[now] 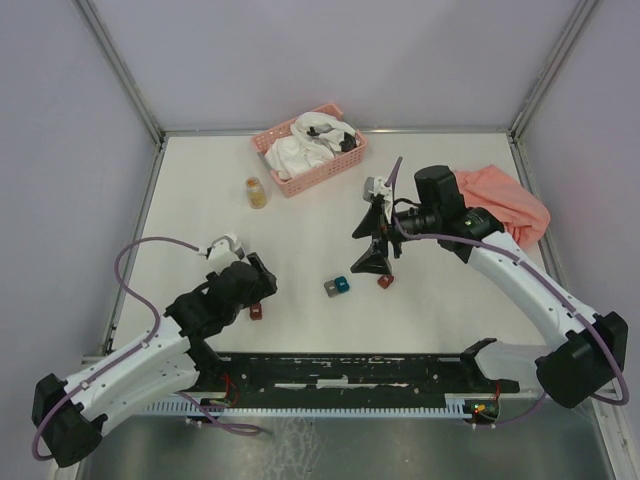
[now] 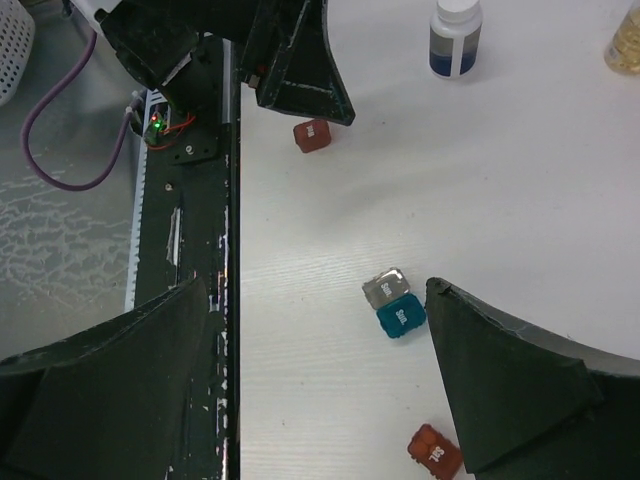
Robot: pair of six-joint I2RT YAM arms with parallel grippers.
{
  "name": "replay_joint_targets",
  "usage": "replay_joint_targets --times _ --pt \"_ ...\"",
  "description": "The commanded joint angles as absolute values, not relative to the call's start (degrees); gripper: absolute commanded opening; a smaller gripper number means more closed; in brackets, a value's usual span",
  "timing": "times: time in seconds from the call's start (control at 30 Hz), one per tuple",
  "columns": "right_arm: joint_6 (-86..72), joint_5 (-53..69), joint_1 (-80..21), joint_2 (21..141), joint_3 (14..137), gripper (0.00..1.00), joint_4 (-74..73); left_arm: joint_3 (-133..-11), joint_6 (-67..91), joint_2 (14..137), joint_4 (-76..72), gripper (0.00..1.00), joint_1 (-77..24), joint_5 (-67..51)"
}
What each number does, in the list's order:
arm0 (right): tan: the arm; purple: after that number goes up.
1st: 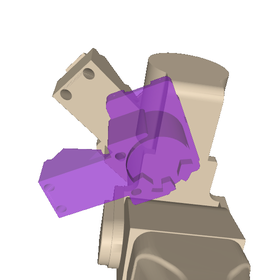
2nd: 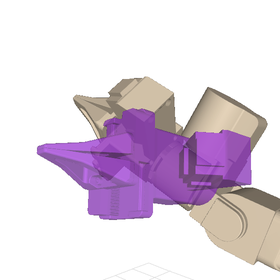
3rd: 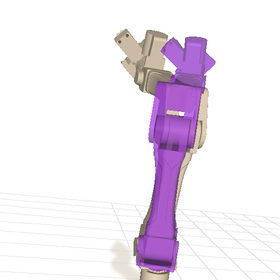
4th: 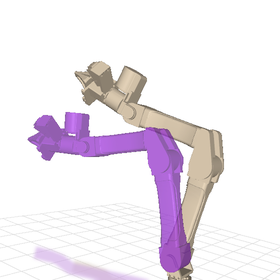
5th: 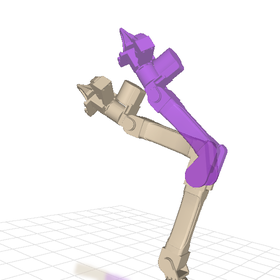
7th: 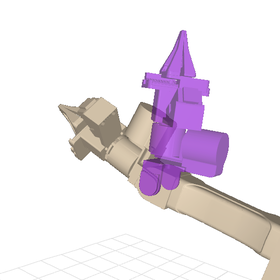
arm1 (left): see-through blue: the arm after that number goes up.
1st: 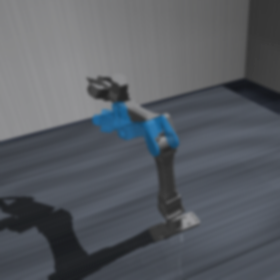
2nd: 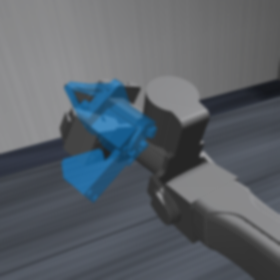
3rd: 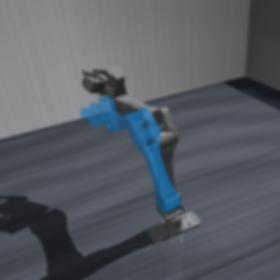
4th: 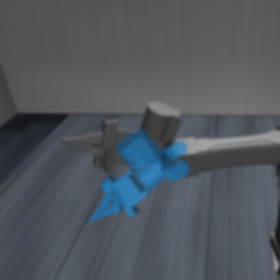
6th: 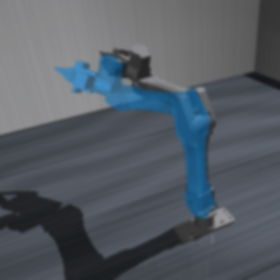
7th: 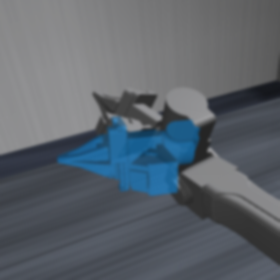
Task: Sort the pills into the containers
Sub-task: Close the pill container at the center of the board.
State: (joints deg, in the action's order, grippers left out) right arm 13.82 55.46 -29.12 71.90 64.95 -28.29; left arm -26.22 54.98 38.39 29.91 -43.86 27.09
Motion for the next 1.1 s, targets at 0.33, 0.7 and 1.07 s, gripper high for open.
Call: replay_joint_targets --times 0.33,0.7,1.07 --pt "17.43 54.13 -29.06 69.4 62.93 0.99 -30.75 -32.44 66.38 52.04 42.0 0.82 -44.12 36.36" --pt "17.49 53.39 -29.07 70.06 63.08 0.99 -31.11 -29.58 61.14 54.13 36.06 0.66 -44.0 29.71" --pt "17.58 53.17 -29.03 70.0 63.09 0.99 -31.29 -28.91 62.39 56.05 38.81 0.64 -44.12 30.31"
